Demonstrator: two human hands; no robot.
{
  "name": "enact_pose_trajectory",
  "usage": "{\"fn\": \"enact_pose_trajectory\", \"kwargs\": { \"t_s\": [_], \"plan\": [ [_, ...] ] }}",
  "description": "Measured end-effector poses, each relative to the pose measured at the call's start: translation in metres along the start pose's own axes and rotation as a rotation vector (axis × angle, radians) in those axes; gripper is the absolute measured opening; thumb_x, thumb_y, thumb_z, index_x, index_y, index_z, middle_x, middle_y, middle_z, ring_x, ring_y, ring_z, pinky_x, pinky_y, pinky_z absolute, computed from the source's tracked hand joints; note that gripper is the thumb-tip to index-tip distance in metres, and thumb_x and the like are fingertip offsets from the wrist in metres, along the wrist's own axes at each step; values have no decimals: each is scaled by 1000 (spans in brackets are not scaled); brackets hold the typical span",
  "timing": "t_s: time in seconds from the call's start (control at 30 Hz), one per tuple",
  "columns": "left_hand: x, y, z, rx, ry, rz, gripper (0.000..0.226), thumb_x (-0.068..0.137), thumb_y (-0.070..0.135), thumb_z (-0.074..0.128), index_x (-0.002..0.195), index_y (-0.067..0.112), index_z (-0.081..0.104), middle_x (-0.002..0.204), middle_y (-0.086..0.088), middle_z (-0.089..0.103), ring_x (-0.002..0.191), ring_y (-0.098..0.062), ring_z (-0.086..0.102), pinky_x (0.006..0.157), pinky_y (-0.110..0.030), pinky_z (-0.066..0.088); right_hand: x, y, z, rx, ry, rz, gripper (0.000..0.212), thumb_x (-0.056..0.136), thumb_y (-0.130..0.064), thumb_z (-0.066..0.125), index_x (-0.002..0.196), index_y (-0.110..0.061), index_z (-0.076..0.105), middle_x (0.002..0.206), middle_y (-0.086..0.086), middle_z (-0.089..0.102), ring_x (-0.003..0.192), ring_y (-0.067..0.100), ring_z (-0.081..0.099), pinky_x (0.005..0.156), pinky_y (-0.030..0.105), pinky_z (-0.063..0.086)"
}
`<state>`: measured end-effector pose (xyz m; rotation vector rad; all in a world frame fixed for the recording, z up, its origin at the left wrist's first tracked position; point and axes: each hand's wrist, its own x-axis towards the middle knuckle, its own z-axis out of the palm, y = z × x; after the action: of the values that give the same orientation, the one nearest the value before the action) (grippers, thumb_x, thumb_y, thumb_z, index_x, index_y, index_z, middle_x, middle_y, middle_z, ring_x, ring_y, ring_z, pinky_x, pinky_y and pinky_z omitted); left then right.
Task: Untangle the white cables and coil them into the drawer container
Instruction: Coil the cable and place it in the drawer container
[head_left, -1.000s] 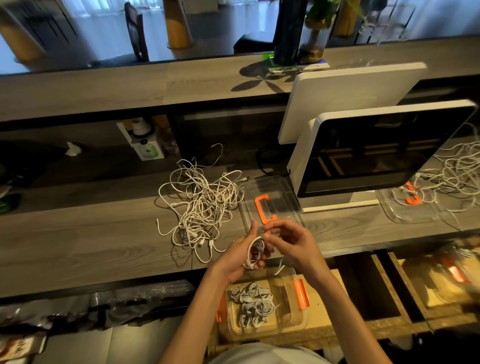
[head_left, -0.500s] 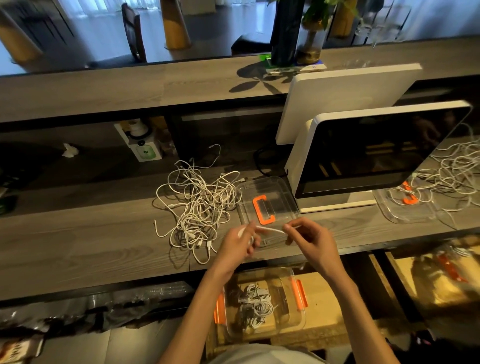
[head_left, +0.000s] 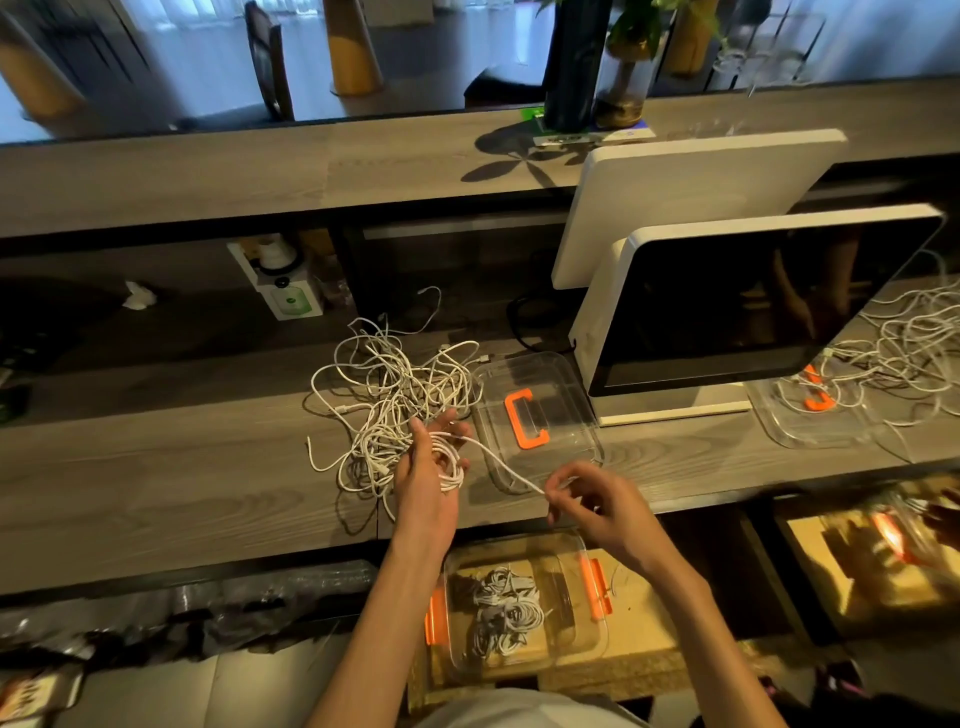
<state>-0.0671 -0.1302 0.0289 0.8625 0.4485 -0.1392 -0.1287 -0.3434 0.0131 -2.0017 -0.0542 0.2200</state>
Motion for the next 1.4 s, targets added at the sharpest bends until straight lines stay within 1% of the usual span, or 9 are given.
{"fn": "enact_pose_trajectory", "kwargs": {
  "t_s": [0.13,0.2,0.33,0.53,0.77,0.97,1.03,1.23,1.4],
  "plan": [
    [0,-2,1,-96,10,-41,47,103,45,43,108,6,68,76,-4,63,80,-21,67,79,-36,55,-2,-6,10,-14,-169,-27,7,98,-26,68,104,-28,72,92,-3,76,84,15,74,76,36,60],
    [-1,-3,2,-68,18,-31,44,103,44,44,103,6,66,70,-2,57,69,-18,63,69,-33,57,-3,-15,9,-1,-286,-44,12,99,-22,68,108,-23,75,99,1,75,93,15,72,84,37,60],
    [-1,-8,0,257,16,50,40,105,42,44,97,8,63,71,-1,50,56,-10,49,49,-21,40,-3,-29,6,47,-410,-84,20,101,-21,66,118,-24,76,114,-5,72,107,15,67,95,36,56],
    [-11,-11,4,730,-154,-110,54,103,51,44,101,2,67,83,-7,65,74,-17,60,66,-27,48,0,-44,13,378,-71,-110,21,92,-12,72,113,-10,74,111,0,76,104,15,71,88,26,56],
    [-21,-10,6,726,-489,-376,74,95,74,30,85,12,69,69,-7,58,57,-16,51,50,-25,33,9,-28,17,353,231,-141,18,86,-9,79,103,-12,75,101,1,77,96,17,74,79,21,55],
    [-24,-7,6,785,-700,-266,49,96,56,53,95,9,66,68,0,54,61,-13,46,53,-23,33,7,-19,10,288,264,-165,20,85,-12,80,104,-12,74,103,-1,77,100,16,74,87,27,59],
    [-21,-5,2,740,-640,-203,46,103,47,47,100,6,69,70,0,56,60,-12,49,54,-22,36,5,-14,4,225,291,-149,20,86,-16,80,105,-16,75,104,-4,77,99,14,73,85,25,58],
    [-5,-3,-3,615,-160,83,42,107,37,42,109,4,69,79,-8,69,59,-15,48,46,-16,36,-1,2,-13,102,281,-78,15,89,-25,76,104,-25,75,99,-8,75,77,10,66,66,21,51],
    [-4,-5,-10,501,-68,89,42,105,43,43,112,13,72,102,-9,76,68,-9,56,59,-22,41,-1,6,-10,137,160,-53,20,88,-31,75,106,-23,74,101,-5,76,94,16,72,84,37,59]
  ]
}}
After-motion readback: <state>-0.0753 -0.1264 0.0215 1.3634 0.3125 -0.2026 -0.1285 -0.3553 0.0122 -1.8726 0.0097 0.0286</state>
